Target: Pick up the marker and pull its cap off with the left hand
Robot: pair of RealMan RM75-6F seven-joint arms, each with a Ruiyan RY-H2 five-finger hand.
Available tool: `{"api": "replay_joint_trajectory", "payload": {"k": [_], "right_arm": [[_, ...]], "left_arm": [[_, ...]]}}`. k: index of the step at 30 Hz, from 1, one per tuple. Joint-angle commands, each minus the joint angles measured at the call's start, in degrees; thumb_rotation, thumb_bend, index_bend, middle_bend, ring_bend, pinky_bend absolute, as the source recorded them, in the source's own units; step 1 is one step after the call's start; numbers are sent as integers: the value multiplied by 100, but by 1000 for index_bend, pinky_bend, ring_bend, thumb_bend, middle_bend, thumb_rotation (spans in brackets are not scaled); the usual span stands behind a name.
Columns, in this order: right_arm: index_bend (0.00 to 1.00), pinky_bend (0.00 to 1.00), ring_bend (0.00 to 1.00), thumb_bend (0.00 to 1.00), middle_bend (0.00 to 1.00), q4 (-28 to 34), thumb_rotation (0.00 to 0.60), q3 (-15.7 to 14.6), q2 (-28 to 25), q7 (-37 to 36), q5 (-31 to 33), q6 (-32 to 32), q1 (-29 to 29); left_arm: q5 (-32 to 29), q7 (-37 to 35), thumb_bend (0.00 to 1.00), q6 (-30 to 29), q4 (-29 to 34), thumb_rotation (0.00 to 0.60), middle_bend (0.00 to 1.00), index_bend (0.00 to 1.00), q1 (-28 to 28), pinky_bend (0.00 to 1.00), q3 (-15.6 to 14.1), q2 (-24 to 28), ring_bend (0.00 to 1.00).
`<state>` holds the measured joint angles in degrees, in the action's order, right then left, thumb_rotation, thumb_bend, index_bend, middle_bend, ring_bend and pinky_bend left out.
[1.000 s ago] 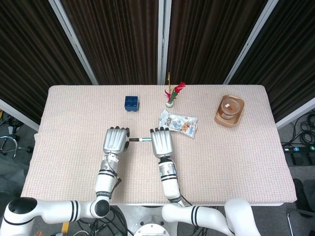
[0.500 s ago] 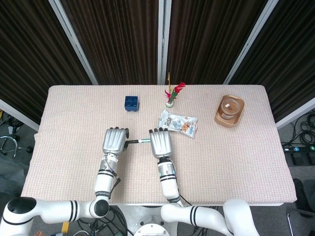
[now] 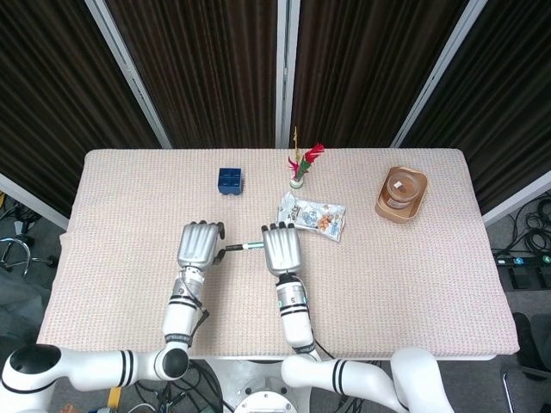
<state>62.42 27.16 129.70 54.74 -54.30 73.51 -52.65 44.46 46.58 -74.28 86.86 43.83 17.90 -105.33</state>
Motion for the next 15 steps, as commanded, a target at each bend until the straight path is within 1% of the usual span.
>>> {"api": "replay_joint_trajectory", "payload": {"k": [1,11,15], "right_arm": [[619,483,414,275,584,-1,600,17,-5,-15,-4,1,-11],[619,482,414,276,584,-134,600,159,28,-112,45,-69,-115],[619,482,414,276,584,-176,600,110,30,-146,117,-98,-174]], "left_arm": [[-19,1,258,4,-9,600,515,482,-4,479,-8,11,443],[-7,-40,231,-5,-80,600,511,481,6,479,-44,-32,441],[-5,-53,229,-7,-170,600,512,482,48,478,-22,-136,442]]}}
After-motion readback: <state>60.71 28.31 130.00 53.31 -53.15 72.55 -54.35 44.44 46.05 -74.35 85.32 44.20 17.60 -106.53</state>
